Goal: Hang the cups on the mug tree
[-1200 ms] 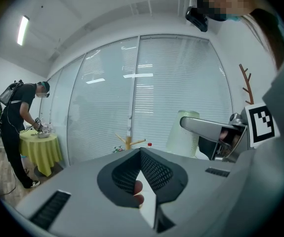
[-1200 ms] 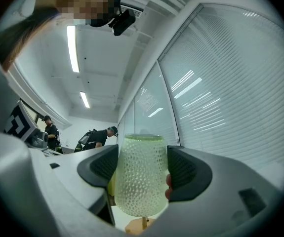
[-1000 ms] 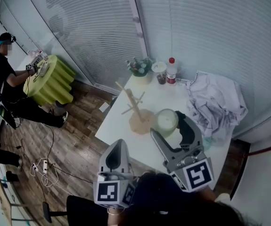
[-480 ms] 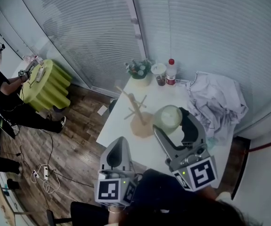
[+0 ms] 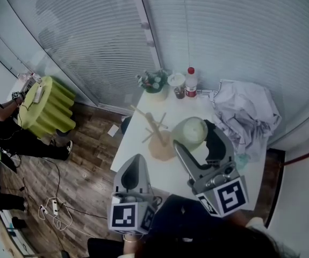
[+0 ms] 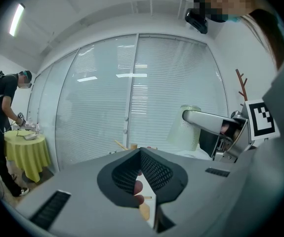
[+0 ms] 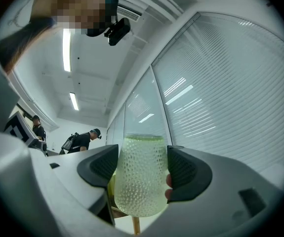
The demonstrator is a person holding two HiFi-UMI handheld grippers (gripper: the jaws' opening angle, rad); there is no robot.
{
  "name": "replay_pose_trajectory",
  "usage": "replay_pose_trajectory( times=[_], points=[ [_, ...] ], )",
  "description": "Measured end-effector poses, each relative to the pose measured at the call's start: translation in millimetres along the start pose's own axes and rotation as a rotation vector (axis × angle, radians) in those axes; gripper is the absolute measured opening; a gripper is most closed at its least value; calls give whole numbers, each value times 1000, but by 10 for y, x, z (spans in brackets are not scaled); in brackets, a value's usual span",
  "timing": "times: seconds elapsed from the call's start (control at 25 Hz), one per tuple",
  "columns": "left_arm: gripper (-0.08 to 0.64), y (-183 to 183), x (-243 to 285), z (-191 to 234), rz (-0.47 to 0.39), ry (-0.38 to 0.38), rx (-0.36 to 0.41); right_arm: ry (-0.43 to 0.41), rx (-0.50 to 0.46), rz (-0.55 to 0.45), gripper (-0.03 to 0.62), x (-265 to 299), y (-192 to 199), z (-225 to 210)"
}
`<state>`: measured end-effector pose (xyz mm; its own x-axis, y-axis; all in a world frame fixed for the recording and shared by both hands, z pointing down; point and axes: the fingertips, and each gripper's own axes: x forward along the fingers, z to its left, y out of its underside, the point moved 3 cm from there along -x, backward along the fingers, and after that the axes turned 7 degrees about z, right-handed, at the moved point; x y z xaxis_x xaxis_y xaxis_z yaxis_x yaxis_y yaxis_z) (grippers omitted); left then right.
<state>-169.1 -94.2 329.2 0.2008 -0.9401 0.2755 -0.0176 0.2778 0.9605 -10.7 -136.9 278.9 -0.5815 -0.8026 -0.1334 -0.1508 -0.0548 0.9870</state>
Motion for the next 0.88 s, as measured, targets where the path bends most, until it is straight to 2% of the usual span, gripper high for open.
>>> replay_pose_trajectory(
  times=[0.16,0.36,0.88],
  points=[
    [-2,-4,76,49,-14,20,-25,15,-4,4,320,69,50,-9],
    [-2,15,132,118,1,38,7,32,-7,2,319,139,73,-1],
    [-2,-21,254,190,17,64,19,37,-8,24,319,306,163,1]
  ],
)
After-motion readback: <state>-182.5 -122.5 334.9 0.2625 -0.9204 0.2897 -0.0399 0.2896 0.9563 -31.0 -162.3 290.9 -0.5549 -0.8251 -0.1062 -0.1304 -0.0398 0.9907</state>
